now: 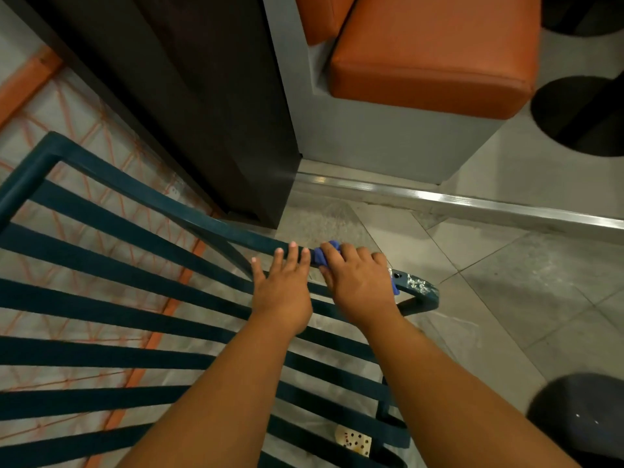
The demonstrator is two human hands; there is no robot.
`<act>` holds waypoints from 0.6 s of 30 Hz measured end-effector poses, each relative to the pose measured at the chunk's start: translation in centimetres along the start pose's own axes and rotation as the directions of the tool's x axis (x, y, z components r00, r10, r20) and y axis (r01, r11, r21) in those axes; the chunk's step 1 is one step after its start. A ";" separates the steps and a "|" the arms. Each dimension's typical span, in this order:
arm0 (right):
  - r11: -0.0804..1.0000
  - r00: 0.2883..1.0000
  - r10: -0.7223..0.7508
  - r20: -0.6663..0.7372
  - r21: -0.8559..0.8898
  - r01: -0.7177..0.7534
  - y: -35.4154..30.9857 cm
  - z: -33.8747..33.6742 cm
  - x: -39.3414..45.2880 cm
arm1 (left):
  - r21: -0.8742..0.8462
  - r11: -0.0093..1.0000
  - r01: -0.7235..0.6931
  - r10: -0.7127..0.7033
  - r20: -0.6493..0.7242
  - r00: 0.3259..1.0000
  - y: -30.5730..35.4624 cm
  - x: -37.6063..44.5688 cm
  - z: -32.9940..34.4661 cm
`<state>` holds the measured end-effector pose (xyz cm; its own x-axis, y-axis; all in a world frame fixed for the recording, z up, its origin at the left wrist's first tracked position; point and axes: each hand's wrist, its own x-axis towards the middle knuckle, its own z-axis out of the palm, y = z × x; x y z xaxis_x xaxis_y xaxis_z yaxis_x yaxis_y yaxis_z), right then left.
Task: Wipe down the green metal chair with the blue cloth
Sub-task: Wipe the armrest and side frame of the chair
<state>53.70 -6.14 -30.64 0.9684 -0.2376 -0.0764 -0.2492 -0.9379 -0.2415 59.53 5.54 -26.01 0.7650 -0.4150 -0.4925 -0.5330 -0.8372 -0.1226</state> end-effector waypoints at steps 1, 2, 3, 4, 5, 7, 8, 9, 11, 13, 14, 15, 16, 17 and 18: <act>0.999 0.999 0.040 -0.021 0.005 -0.040 0.7 -0.1 -0.6 | -0.014 1.000 0.012 -0.011 0.016 1.000 0.1 0.1 0.2; 0.996 0.996 0.090 -0.017 0.013 -0.090 1.4 -0.5 -1.1 | -0.022 1.000 0.015 -0.015 0.023 1.000 0.1 0.2 0.3; 0.989 0.990 0.144 0.015 0.026 -0.144 1.9 -0.9 -1.1 | -0.023 1.000 0.013 -0.013 0.024 1.000 0.0 0.3 0.3; 0.980 0.979 0.192 0.066 0.042 -0.195 2.3 -1.2 -0.6 | -0.019 1.000 0.009 -0.009 0.024 1.000 -0.1 0.3 0.1; 0.967 0.961 0.237 0.145 0.062 -0.248 2.5 -1.7 0.4 | -0.008 1.000 0.005 -0.004 0.027 1.000 -0.2 0.4 -0.1; 0.906 0.862 0.321 0.393 0.137 -0.400 2.8 -2.9 2.8 | 0.023 1.000 0.001 -0.002 0.045 0.999 -0.1 0.4 -0.4; 0.869 0.801 0.330 0.499 0.172 -0.464 2.8 -3.4 3.7 | 0.036 0.999 0.004 -0.006 0.051 0.999 0.1 0.4 -0.5; 0.853 0.772 0.324 0.547 0.184 -0.489 2.8 -3.5 4.3 | 0.048 0.999 0.009 -0.011 0.052 0.999 0.2 0.4 -0.6; 0.899 0.841 0.293 0.455 0.169 -0.405 2.7 -2.9 3.6 | 0.075 0.997 0.010 -0.013 0.040 0.999 0.4 0.5 -0.6; 0.967 0.964 0.227 0.139 0.087 -0.240 2.2 -1.5 1.3 | 0.088 0.996 0.017 -0.019 0.024 1.000 0.6 0.6 -0.5; 0.986 0.986 0.166 0.024 0.031 -0.166 1.9 -0.8 0.0 | 0.089 0.996 0.024 -0.026 0.018 1.000 0.7 0.6 -0.4; 0.993 0.992 0.119 -0.034 -0.023 -0.120 1.6 -0.5 -1.0 | 0.090 0.995 0.030 -0.032 0.015 0.999 0.8 0.6 -0.4; 0.994 0.994 0.099 -0.042 -0.047 -0.101 1.5 -0.3 -1.6 | 0.092 0.995 0.033 -0.035 0.017 0.999 0.9 0.6 -0.4; 0.993 0.994 0.104 -0.020 -0.053 -0.104 1.5 -0.4 -1.5 | 0.096 0.995 0.037 -0.039 0.021 0.999 0.9 0.6 -0.4; 0.991 0.992 0.122 0.007 -0.050 -0.122 1.4 -0.6 -1.1 | 0.100 0.994 0.043 -0.046 0.022 0.999 1.0 0.5 -0.4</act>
<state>52.25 -7.38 -30.29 0.9305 -0.3486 -0.1120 -0.3641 -0.9134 -0.1819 59.53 4.33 -26.06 0.7804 -0.3685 -0.5052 -0.5328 -0.8147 -0.2290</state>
